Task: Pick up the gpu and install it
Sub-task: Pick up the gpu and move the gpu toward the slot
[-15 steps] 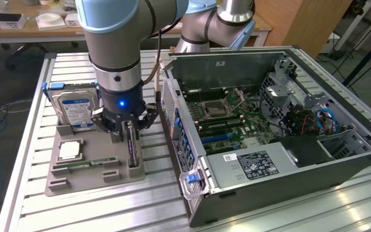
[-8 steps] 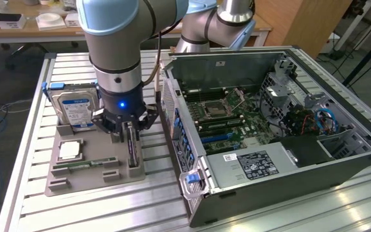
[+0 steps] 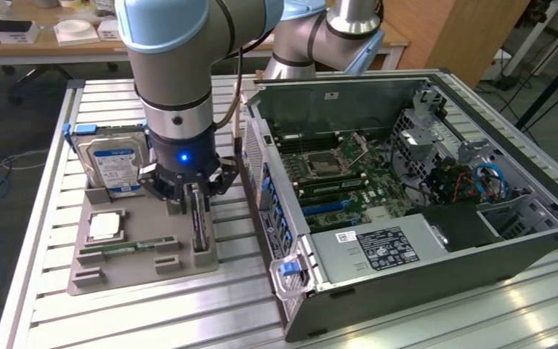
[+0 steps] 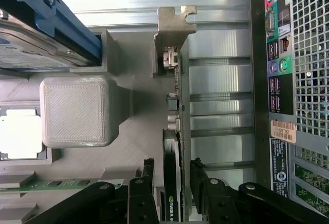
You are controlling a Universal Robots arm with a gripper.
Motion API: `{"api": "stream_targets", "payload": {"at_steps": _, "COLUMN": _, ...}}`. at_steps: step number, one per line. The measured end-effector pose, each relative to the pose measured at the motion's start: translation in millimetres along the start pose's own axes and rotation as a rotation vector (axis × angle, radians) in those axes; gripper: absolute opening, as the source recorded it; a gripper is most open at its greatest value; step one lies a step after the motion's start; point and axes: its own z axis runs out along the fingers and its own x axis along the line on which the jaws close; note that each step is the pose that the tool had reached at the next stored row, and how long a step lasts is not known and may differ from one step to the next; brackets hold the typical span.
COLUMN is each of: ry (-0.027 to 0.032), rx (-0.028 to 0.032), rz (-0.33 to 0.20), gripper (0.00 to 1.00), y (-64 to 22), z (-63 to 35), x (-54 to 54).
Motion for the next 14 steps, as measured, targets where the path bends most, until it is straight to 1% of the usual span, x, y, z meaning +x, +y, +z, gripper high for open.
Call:
{"api": "stream_targets", "payload": {"at_steps": 2, "ry": 0.0000, "rx": 0.0000, "rz": 0.000, "gripper": 0.40, "y": 0.0, "z": 0.0, "x": 0.0}}
{"api": "stream_targets", "payload": {"at_steps": 3, "ry": -0.0001, "rx": 0.0000, "rz": 0.000, "gripper": 0.33, "y": 0.0, "z": 0.0, "x": 0.0}}
{"api": "stream_targets", "payload": {"at_steps": 14, "ry": 0.0000, "rx": 0.0000, "rz": 0.000, "gripper": 0.33, "y": 0.1, "z": 0.1, "x": -2.0}}
